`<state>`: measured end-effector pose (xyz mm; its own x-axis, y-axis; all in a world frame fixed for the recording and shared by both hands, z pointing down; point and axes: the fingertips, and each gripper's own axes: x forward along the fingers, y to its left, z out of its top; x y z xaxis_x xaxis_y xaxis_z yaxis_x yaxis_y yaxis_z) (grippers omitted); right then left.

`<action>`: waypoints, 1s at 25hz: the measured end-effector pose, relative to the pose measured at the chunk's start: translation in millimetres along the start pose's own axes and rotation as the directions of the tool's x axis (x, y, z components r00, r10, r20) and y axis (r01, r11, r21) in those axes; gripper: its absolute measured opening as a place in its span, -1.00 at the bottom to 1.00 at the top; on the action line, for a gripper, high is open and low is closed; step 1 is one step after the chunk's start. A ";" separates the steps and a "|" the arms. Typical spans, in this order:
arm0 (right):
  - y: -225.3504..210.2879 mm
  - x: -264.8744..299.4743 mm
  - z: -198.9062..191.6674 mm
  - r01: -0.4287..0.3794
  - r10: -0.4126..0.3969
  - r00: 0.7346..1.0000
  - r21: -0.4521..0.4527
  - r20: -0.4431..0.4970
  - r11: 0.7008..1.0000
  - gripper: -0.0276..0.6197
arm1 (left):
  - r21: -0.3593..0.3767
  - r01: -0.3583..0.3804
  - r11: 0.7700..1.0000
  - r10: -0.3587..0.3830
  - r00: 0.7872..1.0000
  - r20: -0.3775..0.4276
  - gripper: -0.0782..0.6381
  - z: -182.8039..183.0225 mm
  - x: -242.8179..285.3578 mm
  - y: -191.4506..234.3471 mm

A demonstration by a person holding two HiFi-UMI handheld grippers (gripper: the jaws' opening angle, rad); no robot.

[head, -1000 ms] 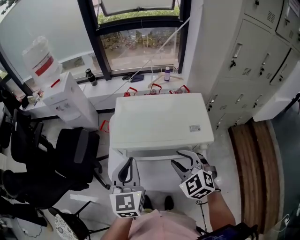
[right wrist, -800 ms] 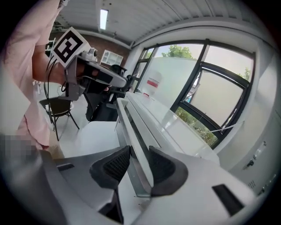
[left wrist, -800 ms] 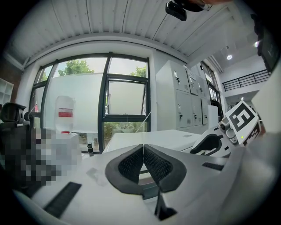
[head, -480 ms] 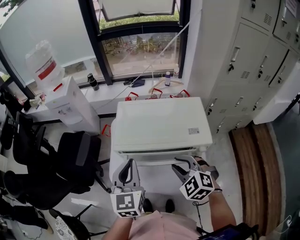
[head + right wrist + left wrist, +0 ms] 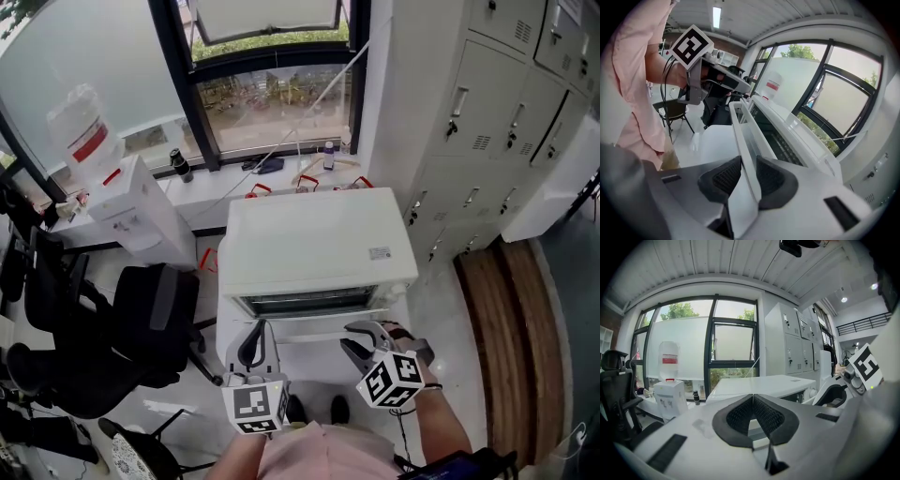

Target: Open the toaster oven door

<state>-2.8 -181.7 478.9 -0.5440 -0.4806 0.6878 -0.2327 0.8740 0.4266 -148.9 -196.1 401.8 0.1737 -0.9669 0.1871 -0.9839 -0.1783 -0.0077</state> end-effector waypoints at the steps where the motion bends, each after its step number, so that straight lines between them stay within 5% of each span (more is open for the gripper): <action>1: 2.7 -0.7 -1.0 -0.002 0.002 1.000 0.001 0.000 1.000 -0.60 | 0.002 -0.001 1.000 0.001 1.000 -0.004 -0.74 -2.3 -0.6 -0.5; 25: 66.5 -8.1 -21.3 -0.114 0.114 0.993 0.009 -0.020 0.993 -0.65 | -0.023 -0.022 0.999 0.018 0.986 -0.168 -0.74 -69.5 -10.3 4.6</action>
<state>3.2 -121.2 514.2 -0.5507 -0.3791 0.7437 -0.1764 0.9237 0.3402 -158.1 -174.3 468.2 0.1466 -0.9256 0.3490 -0.9883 -0.1524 0.0110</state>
